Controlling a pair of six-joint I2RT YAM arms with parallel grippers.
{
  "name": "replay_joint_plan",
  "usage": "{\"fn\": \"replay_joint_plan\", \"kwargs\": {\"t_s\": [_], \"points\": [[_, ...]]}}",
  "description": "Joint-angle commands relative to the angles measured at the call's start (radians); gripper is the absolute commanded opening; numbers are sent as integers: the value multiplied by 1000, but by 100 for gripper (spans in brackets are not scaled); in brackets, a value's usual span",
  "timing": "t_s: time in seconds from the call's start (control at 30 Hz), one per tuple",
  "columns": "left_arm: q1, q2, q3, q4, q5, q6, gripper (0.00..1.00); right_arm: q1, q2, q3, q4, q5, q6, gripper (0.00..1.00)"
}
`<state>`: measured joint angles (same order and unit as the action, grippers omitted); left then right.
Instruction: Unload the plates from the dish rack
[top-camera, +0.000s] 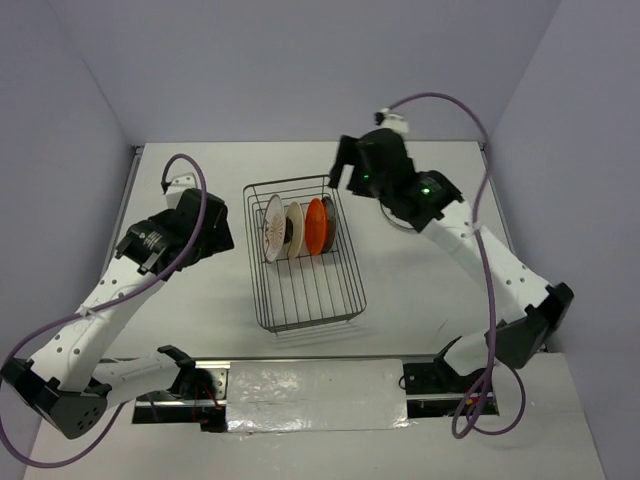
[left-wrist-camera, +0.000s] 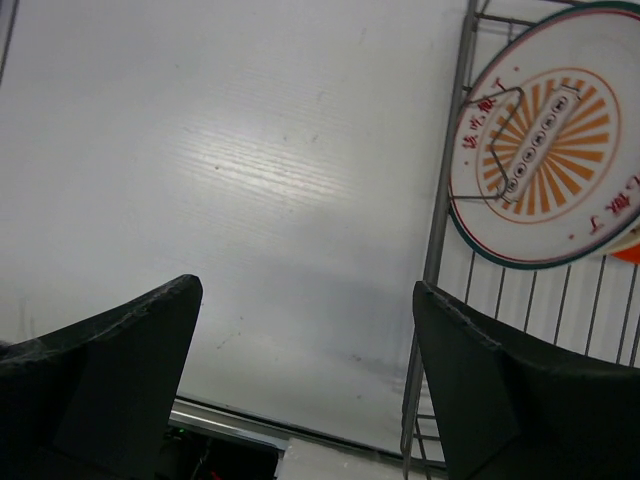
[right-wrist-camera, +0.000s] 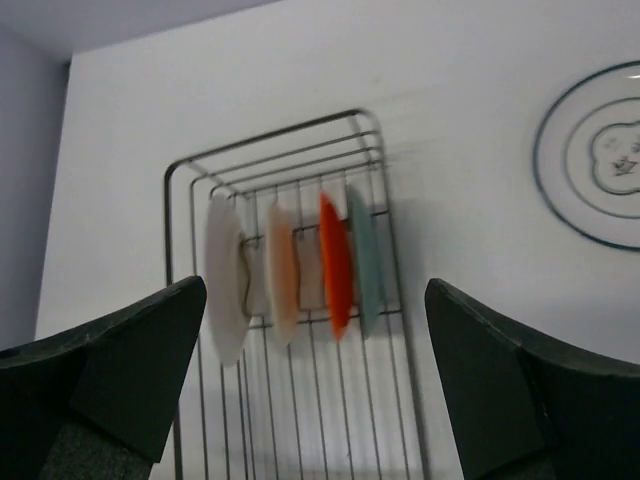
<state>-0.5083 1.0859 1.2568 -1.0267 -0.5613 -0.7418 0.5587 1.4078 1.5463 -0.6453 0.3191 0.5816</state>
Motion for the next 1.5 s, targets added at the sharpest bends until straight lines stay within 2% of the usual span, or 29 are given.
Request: {"fn": "replay_joint_plan", "kwargs": {"t_s": [0.0, 0.07, 0.1, 0.2, 0.3, 0.4, 0.5, 0.57, 0.7, 0.83, 0.87, 0.93, 1.0, 1.13, 1.3, 1.4, 1.43, 1.47], "points": [[11, -20, 55, -75, -146, -108, 100, 185, 179, 175, -272, 229, 0, 96], [13, -41, 50, -69, -166, -97, 100, 283, 274, 273, -336, 270, 9, 92], [14, -49, 44, -56, -160, -82, 99, 308, 324, 376, -361, 279, 12, 90], [20, -78, 29, -33, -124, -33, 99, 366, 546, 561, -422, 269, -3, 81], [24, -101, 15, -24, -104, 1, 99, 400, 641, 696, -435, 250, -32, 77], [24, -129, 1, -18, -97, 31, 100, 402, 729, 751, -442, 216, -32, 73], [28, -145, -8, -26, -97, 56, 99, 402, 783, 741, -425, 221, -28, 63], [28, -152, -17, -27, -92, 65, 99, 402, 822, 747, -433, 241, -17, 61], [31, -169, -37, -21, -77, 93, 100, 412, 864, 794, -497, 285, 36, 33], [31, -167, -42, -10, -66, 110, 99, 431, 821, 802, -519, 351, 95, 24], [31, -162, -42, -6, -63, 114, 99, 429, 791, 795, -518, 356, 109, 17], [31, -158, -39, 4, -54, 117, 99, 428, 760, 775, -507, 370, 138, 12], [31, -156, -37, 11, -51, 121, 99, 431, 731, 781, -522, 397, 168, 0], [33, -147, -31, 33, -52, 134, 100, 428, 659, 863, -567, 426, 202, 0], [34, -133, -13, 53, -68, 136, 100, 386, 461, 845, -544, 465, 222, 0], [33, -119, -4, 68, -51, 130, 100, 238, 282, 680, -524, 442, 267, 0], [34, -112, -2, 73, -42, 128, 99, 177, 160, 487, -478, 373, 261, 0], [34, -109, -2, 79, -13, 133, 100, 32, 89, 357, -301, 301, 206, 0]]}}
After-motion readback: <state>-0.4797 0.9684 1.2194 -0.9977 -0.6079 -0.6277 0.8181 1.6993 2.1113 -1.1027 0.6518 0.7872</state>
